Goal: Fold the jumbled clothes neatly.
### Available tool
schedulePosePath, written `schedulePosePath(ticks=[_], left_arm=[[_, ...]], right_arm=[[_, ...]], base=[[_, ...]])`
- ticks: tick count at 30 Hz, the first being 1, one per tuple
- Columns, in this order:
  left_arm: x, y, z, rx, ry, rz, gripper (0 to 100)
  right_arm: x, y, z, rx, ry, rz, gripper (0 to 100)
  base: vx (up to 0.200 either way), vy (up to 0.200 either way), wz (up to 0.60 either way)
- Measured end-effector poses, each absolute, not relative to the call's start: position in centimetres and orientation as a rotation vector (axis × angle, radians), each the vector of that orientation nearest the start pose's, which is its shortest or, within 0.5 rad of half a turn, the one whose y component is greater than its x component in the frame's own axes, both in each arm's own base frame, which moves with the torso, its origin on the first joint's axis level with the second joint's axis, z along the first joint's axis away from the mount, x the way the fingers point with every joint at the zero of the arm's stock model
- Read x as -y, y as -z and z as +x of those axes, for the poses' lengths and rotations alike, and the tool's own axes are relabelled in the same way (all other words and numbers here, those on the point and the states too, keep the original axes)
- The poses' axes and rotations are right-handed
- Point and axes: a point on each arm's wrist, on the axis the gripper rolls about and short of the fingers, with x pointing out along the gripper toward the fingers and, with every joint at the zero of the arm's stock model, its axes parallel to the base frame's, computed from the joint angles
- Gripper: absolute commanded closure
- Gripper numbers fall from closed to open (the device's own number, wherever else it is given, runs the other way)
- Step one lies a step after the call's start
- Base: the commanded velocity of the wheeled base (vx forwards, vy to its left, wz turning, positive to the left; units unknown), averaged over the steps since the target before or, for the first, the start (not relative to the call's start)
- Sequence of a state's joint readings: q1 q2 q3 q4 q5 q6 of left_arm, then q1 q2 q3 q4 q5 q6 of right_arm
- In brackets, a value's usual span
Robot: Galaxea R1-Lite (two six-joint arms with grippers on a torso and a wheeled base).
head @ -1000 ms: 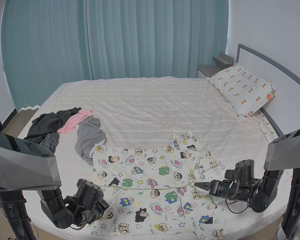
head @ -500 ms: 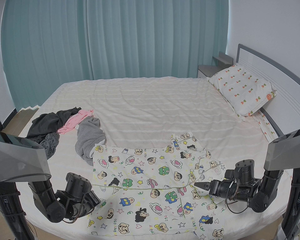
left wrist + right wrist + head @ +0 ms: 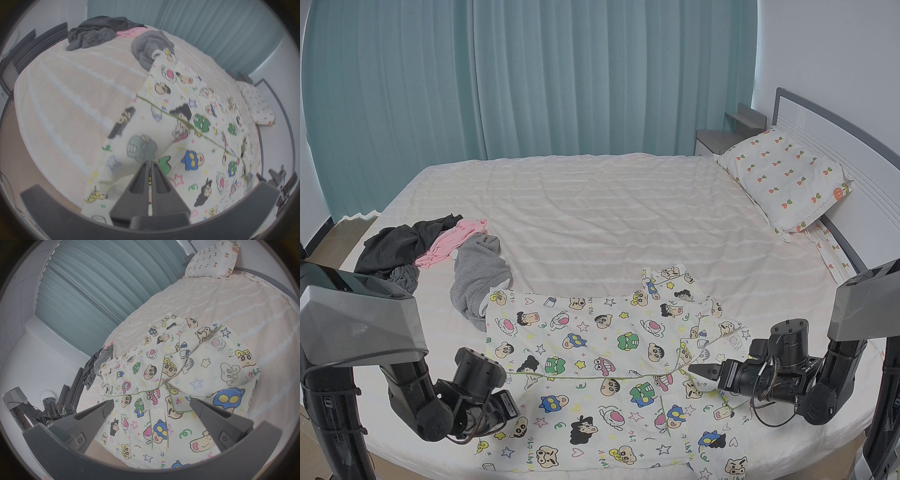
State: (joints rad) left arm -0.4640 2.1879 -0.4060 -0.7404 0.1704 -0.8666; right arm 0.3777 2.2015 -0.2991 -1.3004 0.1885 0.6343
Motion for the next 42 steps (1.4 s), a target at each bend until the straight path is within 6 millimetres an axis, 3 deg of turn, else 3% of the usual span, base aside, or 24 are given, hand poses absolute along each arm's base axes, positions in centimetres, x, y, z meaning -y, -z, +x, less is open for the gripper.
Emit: schedulePosePath(ticks=[10, 20, 25, 32, 37, 42], left_arm=[[14.8, 3.1, 22.8, -1.073, -0.077, -0.384, 100], [16.5, 3.1, 21.5, -1.12, -0.044, -0.324, 100], [15.6, 1.6, 22.0, -1.099, -0.041, -0.389, 100], [11.2, -0.1, 24.0, -1.05, -0.137, -0.476, 100], [9.4, 0.2, 24.9, -1.045, -0.183, -0.451, 100], [9.1, 2.2, 25.4, -1.072, -0.226, -0.334, 100]], right_arm=[[-11.0, 0.2, 25.3, -0.74, -0.361, 0.536, 0], [-13.4, -0.4, 25.1, -0.73, -0.454, 0.509, 0], [-13.7, -0.2, 25.0, -0.735, -0.46, 0.506, 0], [-13.6, 0.1, 24.8, -0.746, -0.459, 0.503, 0], [-13.6, 0.2, 24.6, -0.752, -0.458, 0.501, 0], [-13.6, 0.2, 24.6, -0.754, -0.457, 0.501, 0]], base=[[0.0, 0.0, 0.0], [0.0, 0.0, 0.0], [0.0, 0.0, 0.0], [0.0, 0.0, 0.0], [0.0, 0.0, 0.0], [0.0, 0.0, 0.0]])
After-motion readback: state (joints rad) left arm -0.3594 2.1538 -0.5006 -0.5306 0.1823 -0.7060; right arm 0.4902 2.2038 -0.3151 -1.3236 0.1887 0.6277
